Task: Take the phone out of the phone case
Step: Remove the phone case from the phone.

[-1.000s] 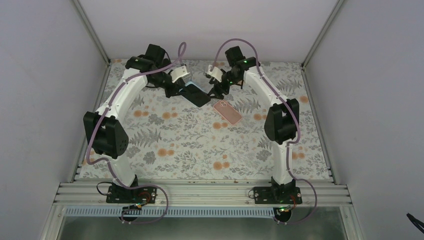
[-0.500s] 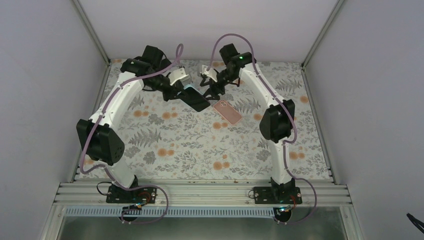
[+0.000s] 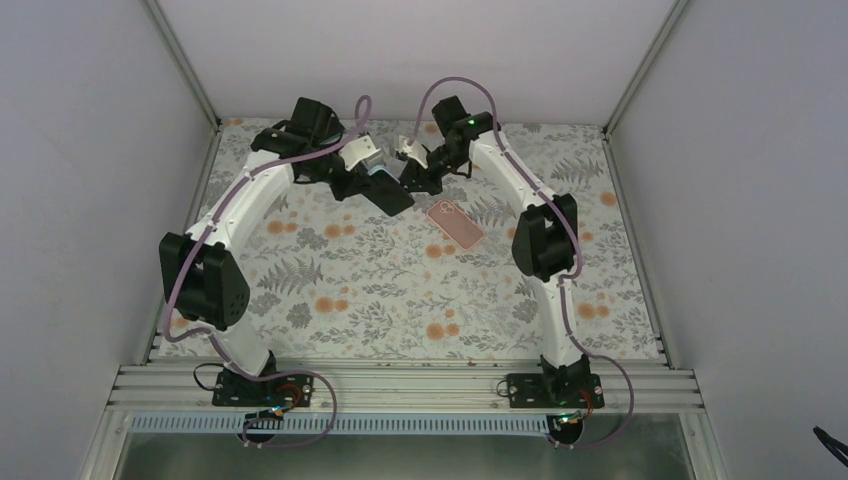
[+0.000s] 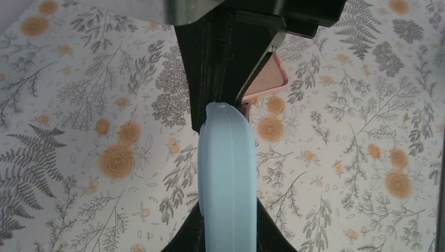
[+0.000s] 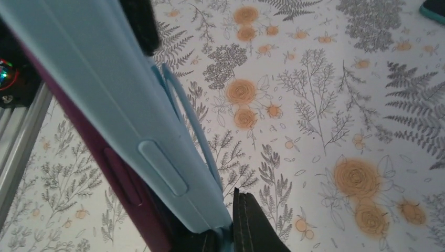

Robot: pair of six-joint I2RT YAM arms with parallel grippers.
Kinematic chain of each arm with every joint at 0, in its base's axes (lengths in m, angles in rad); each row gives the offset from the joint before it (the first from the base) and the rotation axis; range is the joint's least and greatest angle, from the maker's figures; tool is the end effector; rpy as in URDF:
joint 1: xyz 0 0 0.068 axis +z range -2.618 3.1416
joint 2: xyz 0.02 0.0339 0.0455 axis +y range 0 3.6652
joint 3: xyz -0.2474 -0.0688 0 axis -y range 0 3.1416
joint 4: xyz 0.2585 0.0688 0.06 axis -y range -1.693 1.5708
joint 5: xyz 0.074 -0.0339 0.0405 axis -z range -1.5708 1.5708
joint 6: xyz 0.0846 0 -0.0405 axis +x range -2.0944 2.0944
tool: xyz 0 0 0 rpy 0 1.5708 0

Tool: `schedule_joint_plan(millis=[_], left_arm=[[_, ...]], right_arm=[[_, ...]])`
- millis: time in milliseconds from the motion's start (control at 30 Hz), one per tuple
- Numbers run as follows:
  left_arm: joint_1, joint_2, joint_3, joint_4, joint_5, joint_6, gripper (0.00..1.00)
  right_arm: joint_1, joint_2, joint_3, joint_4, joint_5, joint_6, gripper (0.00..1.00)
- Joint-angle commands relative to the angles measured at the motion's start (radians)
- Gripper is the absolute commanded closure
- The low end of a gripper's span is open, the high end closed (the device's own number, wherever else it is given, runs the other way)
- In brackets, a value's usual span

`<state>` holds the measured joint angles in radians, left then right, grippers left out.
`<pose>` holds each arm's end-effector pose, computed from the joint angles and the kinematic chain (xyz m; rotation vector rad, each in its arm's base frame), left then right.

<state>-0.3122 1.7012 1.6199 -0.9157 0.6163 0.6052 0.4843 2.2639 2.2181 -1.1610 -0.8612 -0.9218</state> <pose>0.3583 -0.1670 0.2775 1.2726 2.0649 -0.6564 0.3994 0.2826 0.2313 -1.7305 1.7236 0.9941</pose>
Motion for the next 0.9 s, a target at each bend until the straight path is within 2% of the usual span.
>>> schedule_joint_plan(millis=[0,33,100,133,267,333,433,567,733,867], left_arm=[[-0.044,0.057,0.073,0.514,-0.041,-0.035,0.84],[-0.043,0.046,0.073,0.499,-0.040,-0.024,0.72],[-0.042,0.034,0.082,0.454,-0.056,0.014,0.41],[-0.041,0.030,0.089,0.433,-0.084,0.030,0.31],[-0.008,-0.002,0.115,0.385,-0.153,0.042,0.14],[0.003,-0.048,0.097,0.418,-0.193,0.026,0.09],[-0.010,-0.145,-0.001,0.601,-0.285,-0.008,0.01],[-0.052,-0.231,-0.132,0.823,-0.393,-0.065,0.00],[-0.129,-0.208,-0.182,0.924,-0.472,-0.110,0.00],[-0.215,-0.140,-0.213,1.031,-0.557,-0.090,0.00]], right_arm=[[0.223,-0.068,0.013,-0.067,-0.539,0.144,0.97],[0.208,-0.081,0.004,-0.052,-0.529,0.148,0.97],[0.165,-0.115,-0.039,0.022,-0.513,0.204,0.97],[0.145,-0.131,-0.058,0.066,-0.489,0.243,0.97],[0.043,-0.183,-0.130,0.221,-0.402,0.393,0.97],[-0.007,-0.209,-0.173,0.334,-0.335,0.499,0.97],[-0.062,-0.247,-0.236,0.544,-0.225,0.705,0.97],[-0.081,-0.279,-0.242,0.730,0.010,0.872,0.97],[-0.081,-0.221,-0.069,0.772,0.249,0.969,0.97],[-0.070,-0.172,0.046,0.783,0.349,1.000,0.97]])
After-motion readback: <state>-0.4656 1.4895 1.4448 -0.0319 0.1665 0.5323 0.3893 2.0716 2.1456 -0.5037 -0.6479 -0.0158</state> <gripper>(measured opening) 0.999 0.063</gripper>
